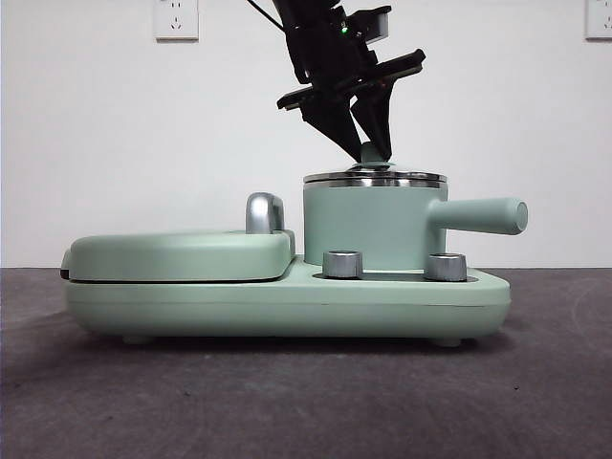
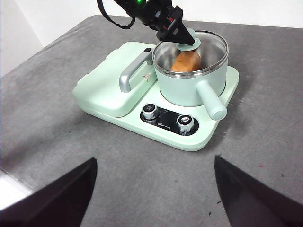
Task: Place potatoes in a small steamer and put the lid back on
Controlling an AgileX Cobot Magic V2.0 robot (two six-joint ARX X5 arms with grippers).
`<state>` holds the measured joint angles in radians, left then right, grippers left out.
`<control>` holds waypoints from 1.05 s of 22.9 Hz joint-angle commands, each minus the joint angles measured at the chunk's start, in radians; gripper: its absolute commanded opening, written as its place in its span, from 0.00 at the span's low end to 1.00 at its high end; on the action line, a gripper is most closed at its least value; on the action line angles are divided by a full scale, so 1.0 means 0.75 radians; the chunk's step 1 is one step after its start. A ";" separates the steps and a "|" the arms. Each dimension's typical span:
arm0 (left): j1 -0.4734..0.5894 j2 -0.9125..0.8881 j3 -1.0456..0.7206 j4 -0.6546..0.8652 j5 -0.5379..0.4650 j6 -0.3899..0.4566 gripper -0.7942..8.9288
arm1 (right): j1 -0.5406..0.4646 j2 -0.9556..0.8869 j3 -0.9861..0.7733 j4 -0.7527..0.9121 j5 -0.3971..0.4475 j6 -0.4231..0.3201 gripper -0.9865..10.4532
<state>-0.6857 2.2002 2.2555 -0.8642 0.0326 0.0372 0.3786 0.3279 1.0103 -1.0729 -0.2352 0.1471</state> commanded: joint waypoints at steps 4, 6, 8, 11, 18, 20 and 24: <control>-0.011 0.043 0.037 -0.020 0.004 -0.009 0.24 | 0.005 0.004 0.014 0.010 0.000 0.014 0.43; -0.011 0.043 0.037 -0.003 0.004 -0.044 0.39 | 0.005 0.004 0.014 0.010 0.000 0.014 0.43; -0.006 0.037 0.040 0.004 0.004 -0.072 0.57 | 0.005 0.004 0.014 0.010 0.000 0.016 0.43; 0.017 -0.023 0.044 -0.021 0.005 -0.106 0.60 | 0.005 0.004 0.014 0.010 0.000 0.035 0.43; 0.033 -0.309 0.041 -0.415 0.093 -0.100 0.60 | 0.005 0.004 0.014 0.011 -0.003 0.039 0.43; 0.034 -0.401 0.009 -0.452 0.123 -0.107 0.60 | 0.005 0.004 0.014 0.011 -0.013 0.039 0.43; 0.034 -0.698 -0.313 -0.468 0.154 -0.065 0.60 | 0.005 0.004 0.014 0.014 -0.047 0.039 0.43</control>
<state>-0.6529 1.6897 2.0216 -1.2148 0.1413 -0.0338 0.3786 0.3279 1.0103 -1.0721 -0.2665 0.1654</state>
